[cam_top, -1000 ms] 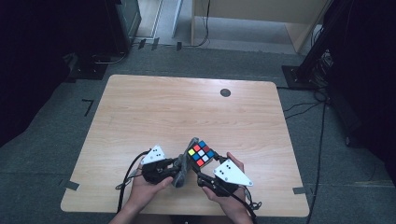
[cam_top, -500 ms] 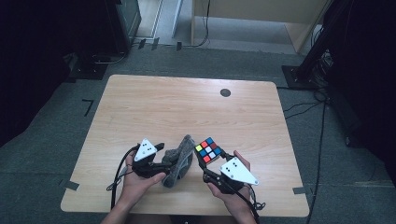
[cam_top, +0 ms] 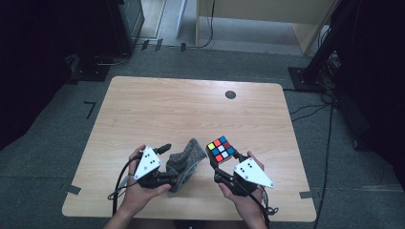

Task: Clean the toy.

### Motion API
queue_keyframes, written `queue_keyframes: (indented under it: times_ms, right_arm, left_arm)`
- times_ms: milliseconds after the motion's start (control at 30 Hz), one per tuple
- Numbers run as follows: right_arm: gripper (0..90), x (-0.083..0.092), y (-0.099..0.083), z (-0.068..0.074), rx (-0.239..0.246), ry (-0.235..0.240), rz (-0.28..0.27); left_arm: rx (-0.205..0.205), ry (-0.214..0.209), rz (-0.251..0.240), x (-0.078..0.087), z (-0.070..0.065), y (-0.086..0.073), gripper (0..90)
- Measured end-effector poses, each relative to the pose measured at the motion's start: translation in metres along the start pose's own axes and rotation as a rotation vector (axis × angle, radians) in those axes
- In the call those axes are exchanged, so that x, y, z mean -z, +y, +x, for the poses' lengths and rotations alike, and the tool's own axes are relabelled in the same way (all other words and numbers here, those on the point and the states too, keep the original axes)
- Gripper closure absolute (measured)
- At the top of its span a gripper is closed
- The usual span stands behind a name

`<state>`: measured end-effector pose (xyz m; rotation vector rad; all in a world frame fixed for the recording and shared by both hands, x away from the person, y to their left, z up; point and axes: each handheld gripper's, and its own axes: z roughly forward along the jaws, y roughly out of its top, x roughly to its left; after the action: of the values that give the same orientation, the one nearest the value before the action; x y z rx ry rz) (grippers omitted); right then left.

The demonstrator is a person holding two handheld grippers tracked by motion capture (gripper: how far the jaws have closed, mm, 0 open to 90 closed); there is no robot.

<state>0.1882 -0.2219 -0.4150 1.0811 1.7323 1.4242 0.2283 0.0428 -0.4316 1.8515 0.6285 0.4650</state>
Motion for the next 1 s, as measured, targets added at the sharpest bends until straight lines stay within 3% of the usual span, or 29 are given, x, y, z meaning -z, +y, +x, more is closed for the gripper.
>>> queue_keyframes:
  times_ms: [200, 533, 700, 800, 933, 1000]
  right_arm:
    - [34.4, 0.001, 0.006, 0.010, -0.003, 0.025, -0.001]
    - [34.3, -0.004, 0.002, 0.036, -0.015, 0.069, 0.042]
    - [34.3, -0.006, -0.002, 0.037, -0.078, 0.064, 0.071]
    - [34.3, -0.006, -0.004, 0.035, -0.124, 0.069, 0.092]
    - [34.3, -0.006, -0.006, 0.035, -0.141, 0.067, 0.107]
    - [34.3, -0.006, -0.006, 0.035, -0.157, 0.070, 0.110]
  left_arm:
    - [-0.053, -0.018, 0.043, -0.015, -0.021, -0.004, 19.9]
    - [-0.104, -0.031, -0.012, -0.027, -0.042, -0.006, 15.8]
    - [-0.130, -0.033, -0.021, -0.033, -0.048, -0.008, 17.5]
    - [-0.126, -0.035, -0.035, -0.035, -0.048, -0.009, 22.8]
    - [-0.091, -0.058, -0.054, -0.037, -0.044, -0.009, 26.4]
    - [-0.100, -0.060, -0.059, -0.037, -0.045, -0.009, 28.1]
